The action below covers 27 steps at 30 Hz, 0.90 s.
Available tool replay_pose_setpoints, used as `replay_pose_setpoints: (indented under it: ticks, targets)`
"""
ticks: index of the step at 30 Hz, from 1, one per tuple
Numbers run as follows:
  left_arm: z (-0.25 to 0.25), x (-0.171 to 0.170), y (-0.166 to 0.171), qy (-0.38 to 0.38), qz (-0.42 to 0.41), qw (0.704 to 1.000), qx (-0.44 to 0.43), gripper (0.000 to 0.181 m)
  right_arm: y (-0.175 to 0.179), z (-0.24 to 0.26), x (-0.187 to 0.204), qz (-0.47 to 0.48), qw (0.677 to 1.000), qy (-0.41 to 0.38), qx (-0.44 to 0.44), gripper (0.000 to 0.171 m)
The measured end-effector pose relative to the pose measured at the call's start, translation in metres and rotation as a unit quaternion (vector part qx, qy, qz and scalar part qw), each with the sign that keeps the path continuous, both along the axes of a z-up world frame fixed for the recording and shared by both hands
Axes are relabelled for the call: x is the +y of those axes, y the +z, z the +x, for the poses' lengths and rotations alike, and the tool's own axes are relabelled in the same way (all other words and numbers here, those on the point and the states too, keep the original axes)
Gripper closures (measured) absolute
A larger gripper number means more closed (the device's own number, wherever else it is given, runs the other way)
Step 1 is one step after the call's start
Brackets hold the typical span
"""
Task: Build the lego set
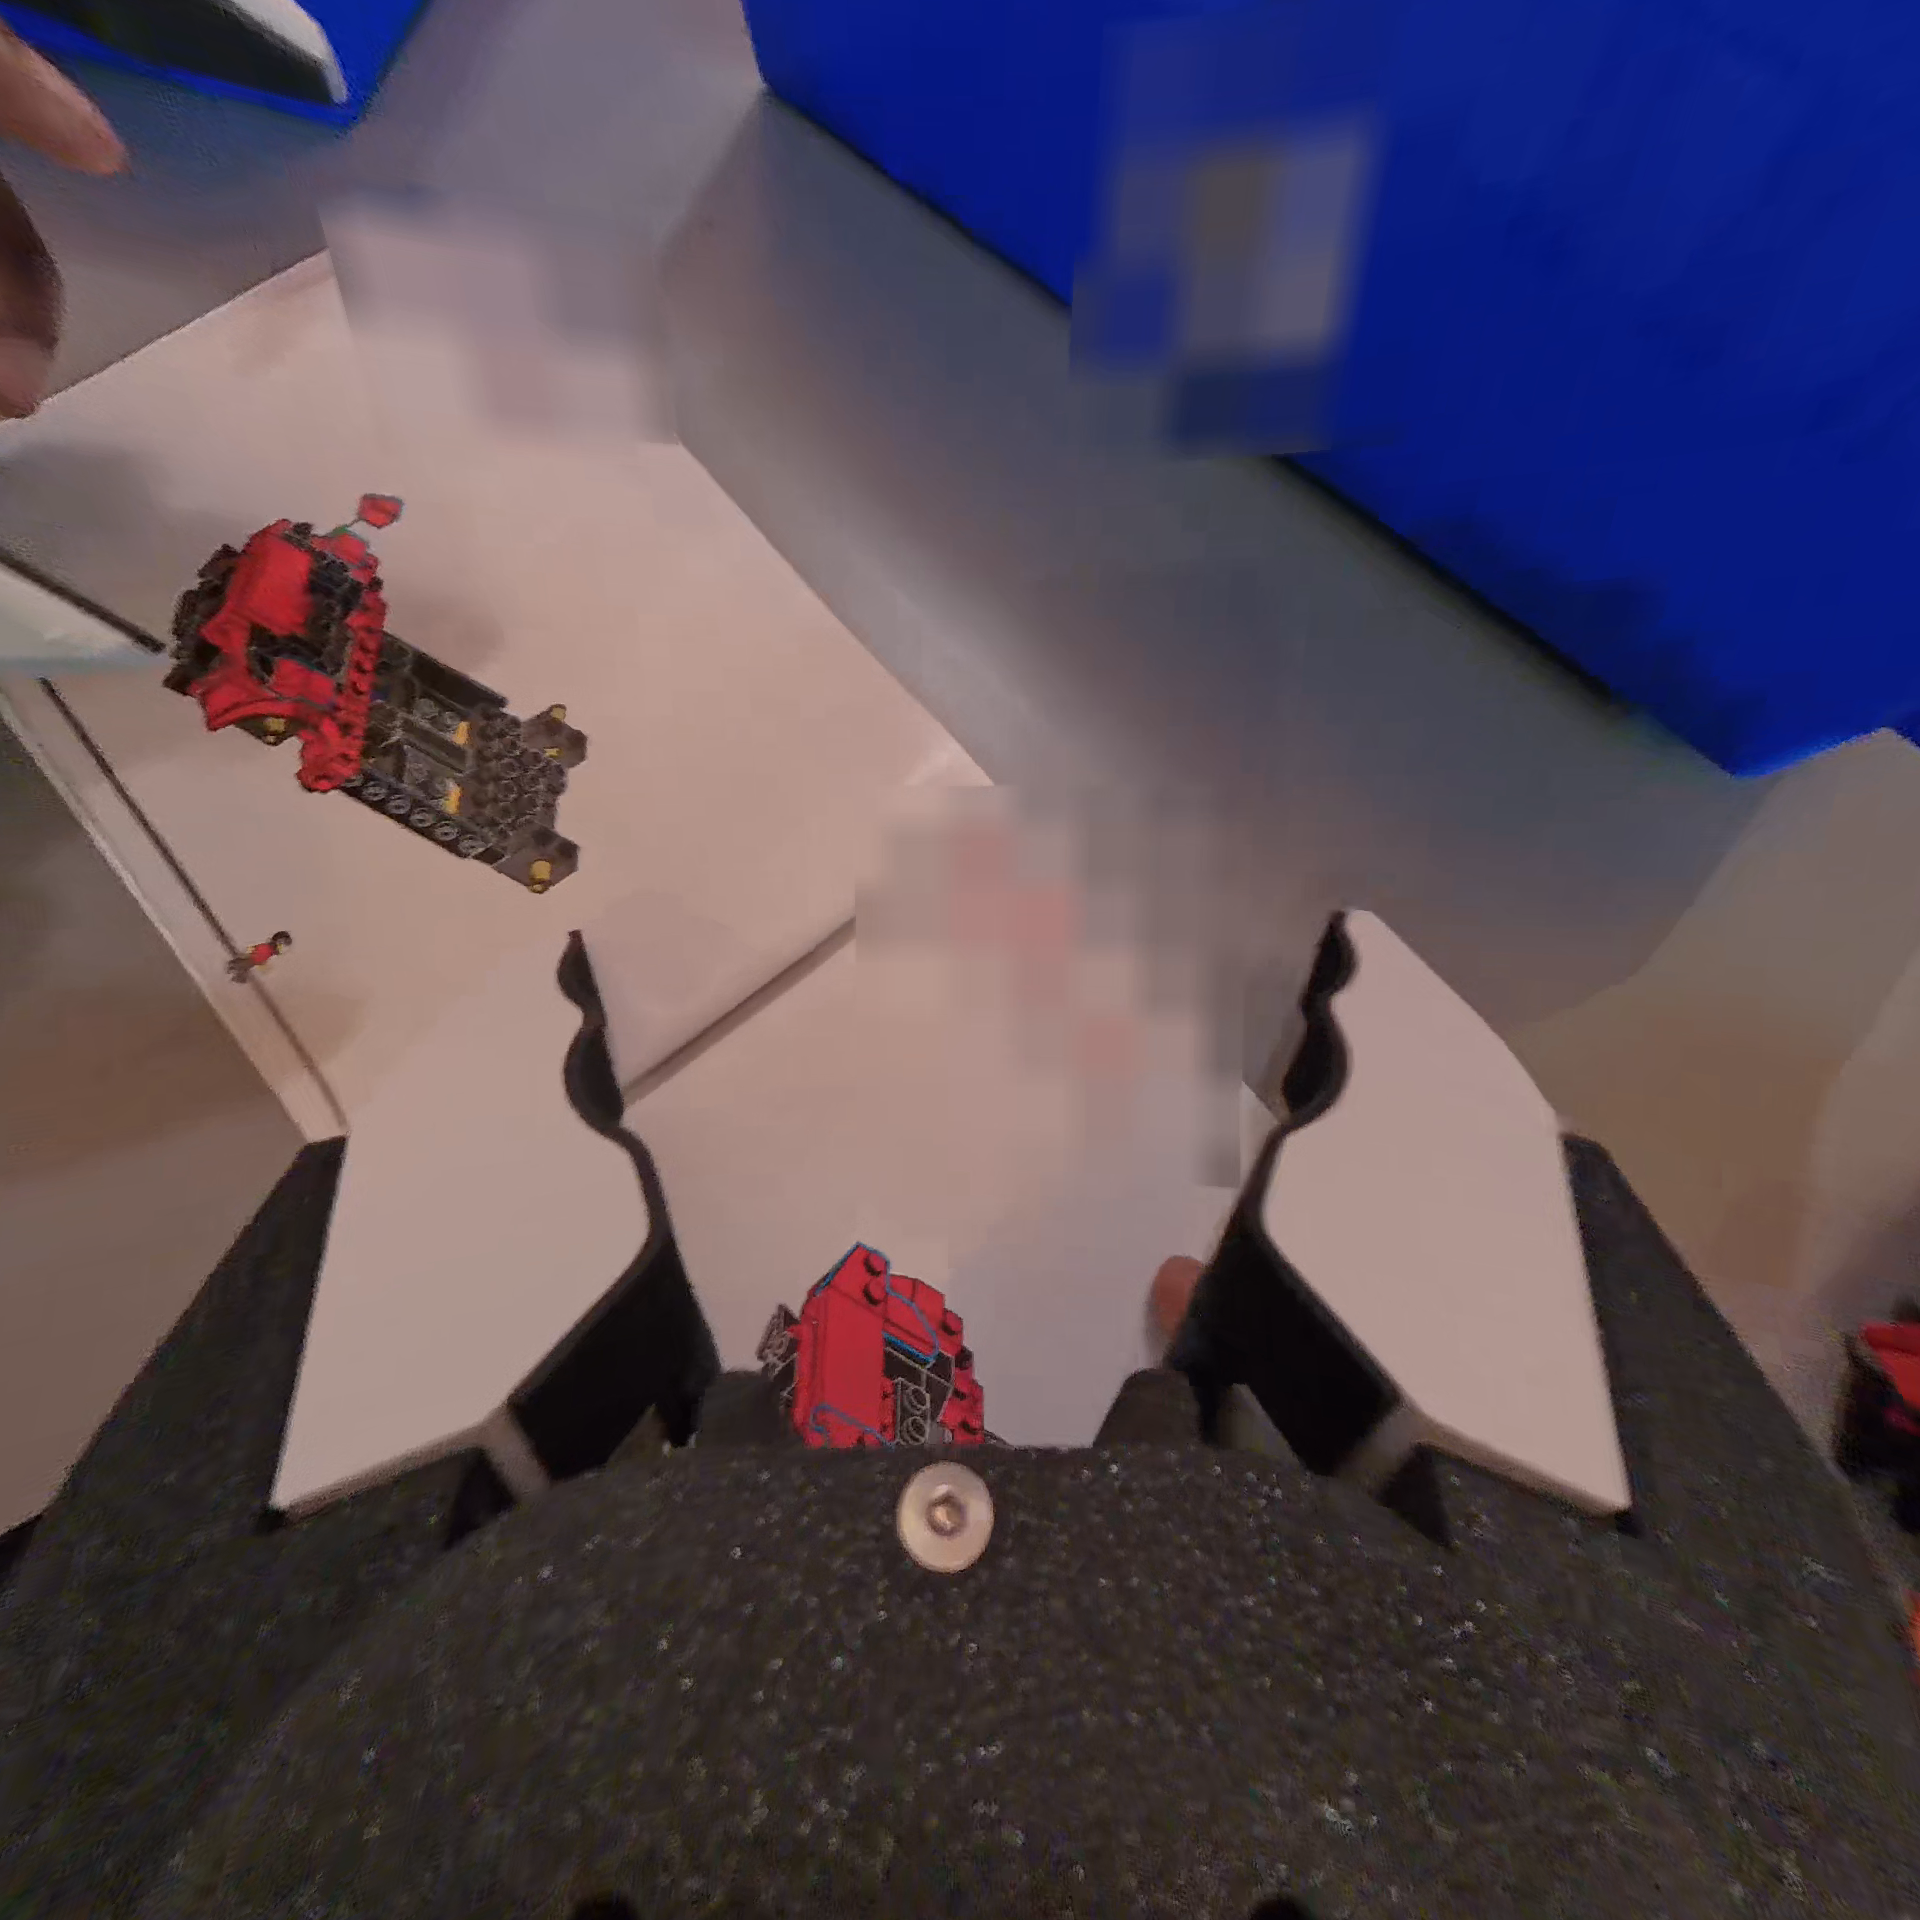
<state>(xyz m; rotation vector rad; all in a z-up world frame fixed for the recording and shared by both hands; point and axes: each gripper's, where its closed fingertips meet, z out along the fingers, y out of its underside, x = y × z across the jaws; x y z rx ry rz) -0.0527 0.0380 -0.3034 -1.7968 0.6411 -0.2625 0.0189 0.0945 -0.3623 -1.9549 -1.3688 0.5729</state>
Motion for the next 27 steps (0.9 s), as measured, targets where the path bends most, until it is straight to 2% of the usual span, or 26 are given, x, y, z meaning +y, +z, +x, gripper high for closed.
replay_pose_setpoints:
  ticks: [2,3,6,9,19,27]
  targets:
    - [0.0,0.0,0.0,-0.001,0.001,1.0,0.003,0.108,0.0,-0.004,-0.005,-0.009,1.0,0.025,0.006,0.057]
    - [0.001,0.0,-0.001,-0.002,0.0,1.0,0.004,0.108,-0.001,-0.004,-0.006,-0.015,1.0,0.026,0.004,0.056]
    - [0.002,-0.001,-0.001,-0.006,-0.001,1.0,0.006,0.108,-0.007,0.0,0.002,-0.044,0.999,-0.007,-0.007,0.037]
    - [0.003,-0.002,-0.001,-0.008,0.001,1.0,0.007,0.11,-0.008,0.0,0.008,-0.046,0.999,-0.018,-0.011,0.028]
    - [0.005,-0.004,-0.003,-0.009,0.007,1.0,0.027,0.117,-0.009,0.0,0.008,-0.044,0.999,-0.017,-0.012,0.028]
    - [-0.001,-0.002,0.001,0.004,0.005,1.0,-0.002,0.118,-0.009,0.0,0.008,-0.044,0.999,-0.017,-0.012,0.028]
